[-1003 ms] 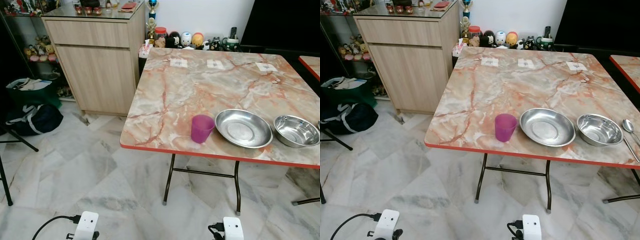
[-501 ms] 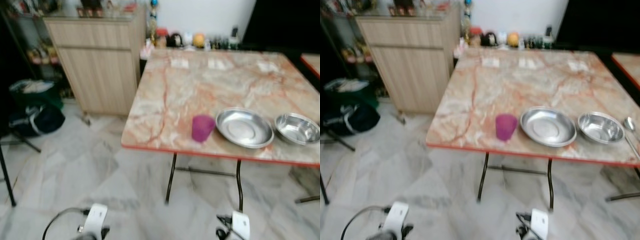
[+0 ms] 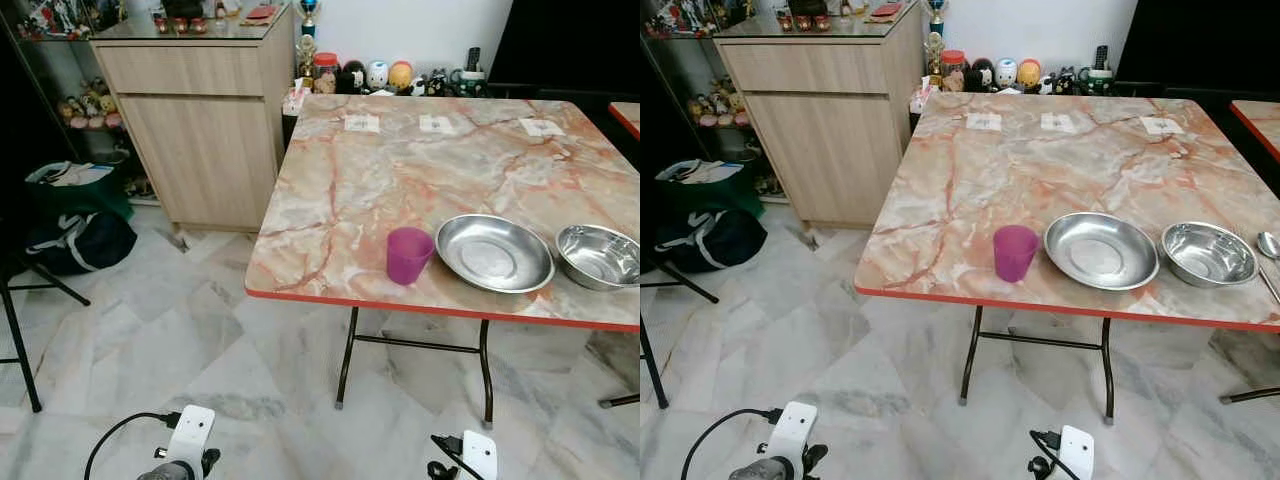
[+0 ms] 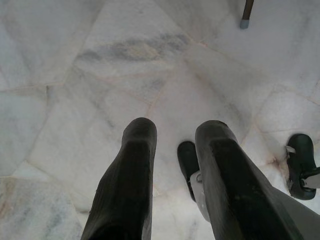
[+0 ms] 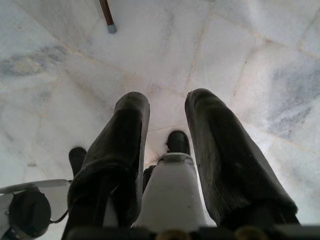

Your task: Setting the table

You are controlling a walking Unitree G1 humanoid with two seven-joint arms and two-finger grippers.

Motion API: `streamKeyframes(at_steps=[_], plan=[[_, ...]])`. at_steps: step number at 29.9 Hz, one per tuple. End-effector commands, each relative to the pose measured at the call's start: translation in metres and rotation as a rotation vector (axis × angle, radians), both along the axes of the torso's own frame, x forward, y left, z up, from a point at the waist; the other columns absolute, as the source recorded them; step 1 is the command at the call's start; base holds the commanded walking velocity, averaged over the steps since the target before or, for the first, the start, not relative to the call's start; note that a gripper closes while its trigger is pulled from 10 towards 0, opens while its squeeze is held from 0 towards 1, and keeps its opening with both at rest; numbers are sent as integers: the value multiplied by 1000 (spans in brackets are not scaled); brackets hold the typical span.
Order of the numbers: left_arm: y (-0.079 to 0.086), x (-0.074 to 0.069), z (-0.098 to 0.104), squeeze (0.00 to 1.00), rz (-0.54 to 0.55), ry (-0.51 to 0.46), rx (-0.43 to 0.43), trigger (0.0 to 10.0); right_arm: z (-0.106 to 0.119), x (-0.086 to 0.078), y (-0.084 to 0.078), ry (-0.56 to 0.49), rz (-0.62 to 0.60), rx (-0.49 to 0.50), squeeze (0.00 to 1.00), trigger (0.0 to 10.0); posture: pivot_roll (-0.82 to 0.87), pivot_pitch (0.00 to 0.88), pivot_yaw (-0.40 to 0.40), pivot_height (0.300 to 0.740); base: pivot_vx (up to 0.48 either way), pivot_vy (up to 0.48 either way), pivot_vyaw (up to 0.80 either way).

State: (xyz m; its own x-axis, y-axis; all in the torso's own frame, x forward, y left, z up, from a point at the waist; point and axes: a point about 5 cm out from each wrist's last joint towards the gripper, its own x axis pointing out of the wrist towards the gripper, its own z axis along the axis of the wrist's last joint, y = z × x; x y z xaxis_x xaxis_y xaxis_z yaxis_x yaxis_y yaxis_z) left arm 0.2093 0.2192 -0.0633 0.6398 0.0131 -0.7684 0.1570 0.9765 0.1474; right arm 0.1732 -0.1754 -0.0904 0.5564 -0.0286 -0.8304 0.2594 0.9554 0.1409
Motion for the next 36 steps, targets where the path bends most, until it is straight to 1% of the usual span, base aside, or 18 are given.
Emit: streamKeyframes(at_steps=[1, 3, 6, 14, 16, 17, 18, 20, 22, 23, 24, 25, 26, 27, 28, 29, 32, 36], plan=[[1, -3, -1, 0, 22, 6, -14, 10000, 3, 5, -4, 2, 93, -100, 0, 10000, 79, 0, -23, 740, 0, 0, 0], [2, -5, -2, 0, 27, 12, -11, 10000, 3, 6, -6, -6, 100, -129, 0, 10000, 68, 0, -32, 740, 0, 0, 0], [3, -6, -3, 0, 32, 14, -9, 10000, 4, 6, -6, -27, 36, -103, 0, 10000, 61, 0, -40, 740, 0, 0, 0], [3, -8, -4, 0, 32, 14, -9, 10000, 5, 5, -9, -64, -23, -106, 0, 10000, 46, 0, -55, 740, 0, 0, 0], [2, -8, -4, 0, 32, 15, -10, 10000, 5, 5, -9, -66, -5, -115, 0, 10000, 46, 0, -56, 740, 0, 0, 0], [2, -8, -4, 0, 32, 16, -10, 10000, 6, 7, -9, -73, 31, -129, 0, 10000, 46, 0, -56, 740, 0, 0, 0], [2, -8, -4, 0, 33, 15, -10, 10000, 7, 9, -9, -82, 101, -168, 0, 10000, 51, 0, -63, 740, 0, 0, 0], [1, -8, -4, 0, 35, 13, -12, 10000, 8, 10, -10, -96, 119, -185, 0, 10000, 51, 0, -63, 740, 0, 0, 0], [1, -9, -4, 0, 35, 13, -12, 10000, 8, 10, -10, -105, 85, -170, 0, 10000, 53, 0, -66, 740, 0, 0, 0], [1, -9, -5, 0, 34, 13, -12, 10000, 9, 10, -11, -133, 22, -148, 0, 10000, 52, 0, -66, 740, 0, 0, 0], [1, -9, -5, 0, 34, 14, -12, 10000, 10, 10, -11, -141, 6, -143, 0, 10000, 52, 0, -66, 740, 0, 0, 0], [0, -9, -5, 0, 34, 15, -11, 10000, 29, 20, -15, -342, -2, -206, 0, 10000, 53, 0, -67, 740, 0, 0, 0], [0, -9, -5, 0, 34, 15, -11, 10000, 29, 20, -15, -342, -2, -206, 0, 10000, 53, 0, -67, 740, 0, 0, 0], [0, -10, -5, 0, 34, 16, -11, 10000, 68, 26, -16, -612, -19, -278, 0, 10000, 58, 0, -68, 740, 0, 0, 0], [0, -10, -5, 0, 34, 16, -11, 10000, 68, 26, -16, -612, -19, -278, 0, 10000, 58, 0, -68, 740, 0, 0, 0], [0, -10, -6, 0, 35, 16, -11, 10000, 79, 27, -15, -677, -26, -293, 0, 10000, 58, 0, -68, 740, 0, 0, 0], [1, -11, -6, 0, 40, 16, -8, 10000, 88, 28, -19, -745, -41, -316, 0, 10000, 67, 0, -72, 740, 0, 0, 0], [4, -12, -6, 0, 41, 16, -3, 10000, 98, 23, -21, -785, -54, -315, 0, 10000, 59, 0, -62, 740, 0, 0, 0]])
